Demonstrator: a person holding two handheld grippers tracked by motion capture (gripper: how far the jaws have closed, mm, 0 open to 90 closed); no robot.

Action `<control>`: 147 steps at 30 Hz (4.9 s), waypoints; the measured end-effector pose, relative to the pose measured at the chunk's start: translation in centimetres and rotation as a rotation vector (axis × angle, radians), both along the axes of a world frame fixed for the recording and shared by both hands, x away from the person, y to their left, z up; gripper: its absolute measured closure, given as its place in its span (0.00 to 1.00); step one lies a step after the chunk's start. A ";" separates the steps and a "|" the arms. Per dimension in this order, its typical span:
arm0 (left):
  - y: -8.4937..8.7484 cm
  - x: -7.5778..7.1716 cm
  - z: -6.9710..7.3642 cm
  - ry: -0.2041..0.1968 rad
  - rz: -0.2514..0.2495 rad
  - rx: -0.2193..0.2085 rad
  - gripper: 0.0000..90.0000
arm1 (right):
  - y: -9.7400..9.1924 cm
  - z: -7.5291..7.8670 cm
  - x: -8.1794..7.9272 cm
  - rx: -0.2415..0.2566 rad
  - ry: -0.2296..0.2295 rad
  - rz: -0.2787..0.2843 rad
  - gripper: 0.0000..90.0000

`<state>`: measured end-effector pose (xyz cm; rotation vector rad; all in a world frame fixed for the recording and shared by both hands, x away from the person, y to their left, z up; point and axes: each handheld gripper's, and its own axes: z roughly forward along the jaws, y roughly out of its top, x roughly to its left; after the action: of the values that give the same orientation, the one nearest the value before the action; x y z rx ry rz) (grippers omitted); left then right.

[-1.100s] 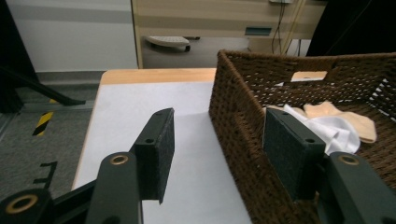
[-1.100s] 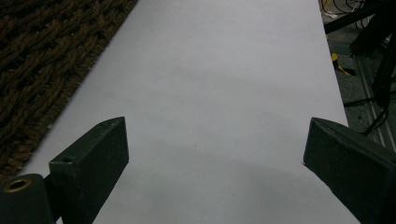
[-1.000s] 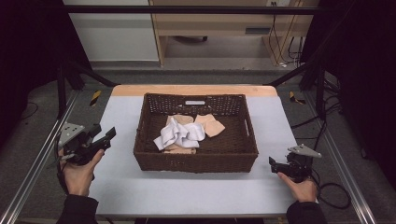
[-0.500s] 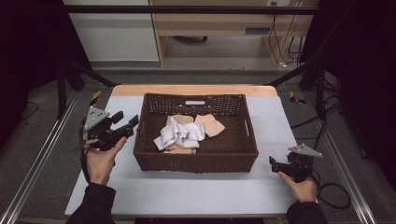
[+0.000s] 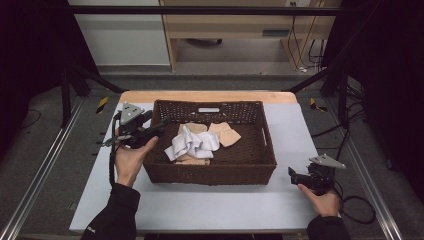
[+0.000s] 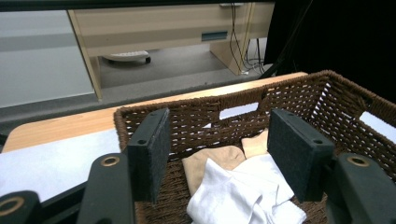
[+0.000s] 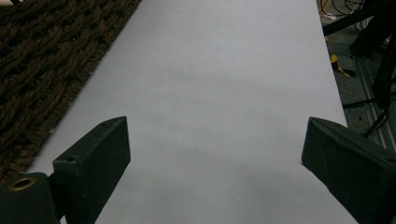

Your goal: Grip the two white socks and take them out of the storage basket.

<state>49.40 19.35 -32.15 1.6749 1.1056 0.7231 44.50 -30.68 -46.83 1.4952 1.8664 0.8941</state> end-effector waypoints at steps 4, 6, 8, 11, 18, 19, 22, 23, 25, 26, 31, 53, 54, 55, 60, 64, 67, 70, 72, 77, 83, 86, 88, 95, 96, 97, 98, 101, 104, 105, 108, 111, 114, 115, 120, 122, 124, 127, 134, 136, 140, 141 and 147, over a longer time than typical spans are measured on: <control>-0.7 0.8 -0.2 0.007 -0.001 -0.003 0.43 | 0.0 0.0 0.0 -0.003 0.001 0.003 0.09; -1.1 1.2 -0.3 0.009 0.003 -0.005 0.43 | 0.0 0.0 0.0 -0.002 0.002 0.002 0.09; -1.6 1.6 -0.5 0.004 0.005 0.014 0.43 | 0.0 0.0 0.0 0.001 0.001 0.001 0.09; -2.4 2.3 -0.9 0.014 -0.001 0.021 0.43 | 0.0 0.0 0.0 0.003 0.002 0.004 0.09; -3.6 3.9 -2.5 0.059 0.012 0.047 0.43 | -0.1 0.1 0.0 0.008 -0.004 -0.002 0.09; -3.7 4.1 -2.7 0.064 0.014 0.049 0.43 | -0.1 0.1 0.0 0.009 -0.004 -0.002 0.09; -4.0 4.8 -3.4 0.081 0.010 0.068 0.42 | 0.0 0.1 0.0 0.009 -0.001 -0.002 0.09; -4.1 5.0 -3.7 0.087 0.009 0.076 0.42 | 0.0 0.1 0.0 0.008 0.000 -0.002 0.09; -4.3 5.3 -4.2 0.094 0.007 0.076 0.42 | -0.1 0.1 0.0 0.006 -0.001 -0.002 0.09; -4.4 5.5 -4.5 0.101 0.006 0.086 0.42 | -0.1 0.1 0.0 0.005 0.000 -0.002 0.09; -4.8 5.9 -5.7 0.117 -0.001 0.098 0.44 | 0.0 0.1 0.0 0.006 -0.001 0.002 0.09; -6.2 6.2 -8.8 0.214 -0.004 0.128 0.45 | 0.3 -0.3 0.3 -0.006 0.023 0.020 0.09; -6.3 6.1 -8.8 0.214 -0.005 0.131 0.45 | 0.3 -0.3 0.3 -0.006 0.023 0.020 0.09; -6.3 6.1 -8.9 0.217 -0.006 0.141 0.45 | 0.3 -0.3 0.3 -0.007 0.022 0.022 0.09; -6.7 6.0 -9.2 0.240 -0.014 0.164 0.47 | 0.2 -0.2 0.3 -0.004 0.022 0.017 0.09; -6.9 6.1 -9.6 0.276 -0.020 0.207 0.49 | 0.3 -0.3 0.3 -0.006 0.025 0.024 0.09; -6.9 6.2 -9.8 0.307 -0.023 0.227 0.56 | 0.3 -0.3 0.3 -0.007 0.028 0.024 0.09; -6.8 6.2 -9.8 0.320 -0.028 0.234 0.70 | 0.3 -0.3 0.3 -0.008 0.028 0.024 0.09; -6.7 6.2 -9.8 0.332 -0.029 0.227 0.77 | 0.3 -0.3 0.2 -0.008 0.029 0.024 0.09; -6.5 6.1 -9.7 0.334 -0.016 0.216 0.89 | 0.3 -0.3 0.3 -0.011 0.031 0.024 0.09; -5.7 5.8 -8.8 0.272 -0.009 0.143 0.93 | 0.2 -0.2 0.2 -0.006 0.025 0.022 0.09; -5.4 5.6 -8.2 0.213 -0.014 0.073 0.94 | 0.3 -0.3 0.3 -0.007 0.027 0.021 0.09; -5.3 5.4 -7.7 0.170 -0.015 0.044 0.94 | 0.3 -0.3 0.3 -0.008 0.027 0.023 0.09; -4.3 4.6 -5.5 0.025 -0.013 -0.042 0.94 | 0.2 -0.2 0.3 -0.001 0.026 0.020 0.09; -4.2 4.4 -5.1 0.016 -0.016 -0.052 0.94 | 0.2 -0.2 0.3 -0.001 0.026 0.020 0.09; -4.0 4.2 -4.8 -0.003 -0.014 -0.061 0.94 | 0.2 -0.2 0.3 0.000 0.027 0.020 0.09; -3.8 4.1 -4.4 -0.015 -0.015 -0.068 0.94 | 0.2 -0.2 0.3 0.000 0.027 0.019 0.09; -3.4 3.7 -3.4 -0.045 -0.018 -0.104 0.94 | 0.2 -0.2 0.3 0.000 0.024 0.018 0.09; -3.0 3.2 -2.4 -0.074 -0.030 -0.128 0.94 | 0.2 -0.2 0.2 0.000 0.023 0.015 0.09; -2.8 2.8 -1.8 -0.092 -0.038 -0.142 0.94 | 0.2 -0.2 0.2 0.001 0.023 0.016 0.09; -2.5 2.4 -1.1 -0.107 -0.044 -0.150 0.94 | 0.2 -0.2 0.2 0.001 0.023 0.015 0.09; -2.0 1.5 -0.2 -0.128 -0.054 -0.161 0.94 | 0.1 -0.1 0.2 -0.003 0.019 0.016 0.09; -1.3 0.4 0.8 -0.148 -0.063 -0.159 0.94 | 0.1 -0.1 0.1 0.001 0.020 0.016 0.10; -1.0 0.1 1.1 -0.155 -0.065 -0.163 0.94 | 0.1 -0.1 0.1 -0.001 0.021 0.016 0.10; 0.5 -1.4 2.2 -0.188 -0.068 -0.162 0.94 | 0.2 -0.1 0.1 0.000 0.022 0.014 0.10; 1.3 -1.9 2.4 -0.198 -0.066 -0.174 0.94 | 0.2 -0.1 0.1 -0.006 0.022 0.013 0.10; 2.2 -2.4 2.7 -0.205 -0.058 -0.182 0.94 | 0.1 -0.1 0.1 -0.005 0.023 0.013 0.10; 3.6 -3.1 2.8 -0.216 -0.039 -0.195 0.94 | 0.2 -0.1 0.1 -0.009 0.025 0.016 0.10; 7.0 -4.5 2.6 -0.222 -0.014 -0.225 0.94 | 0.1 -0.1 0.0 -0.006 0.022 0.010 0.10; 7.9 -4.8 2.4 -0.222 0.002 -0.221 0.94 | 0.1 -0.1 0.1 -0.008 0.023 0.013 0.10; 9.3 -5.4 1.7 -0.214 0.023 -0.221 0.94 | 0.2 -0.1 0.0 -0.008 0.025 0.012 0.10; 9.6 -5.4 1.4 -0.209 0.026 -0.216 0.94 | 0.1 -0.1 0.0 -0.009 0.024 0.012 0.10; 10.8 -5.4 -0.8 -0.168 0.053 -0.213 0.94 | 0.2 -0.1 0.0 -0.008 0.027 0.011 0.10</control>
<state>43.97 30.12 -32.93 1.3847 1.0719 0.7384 44.49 -30.48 -46.91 1.5006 1.8969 0.8740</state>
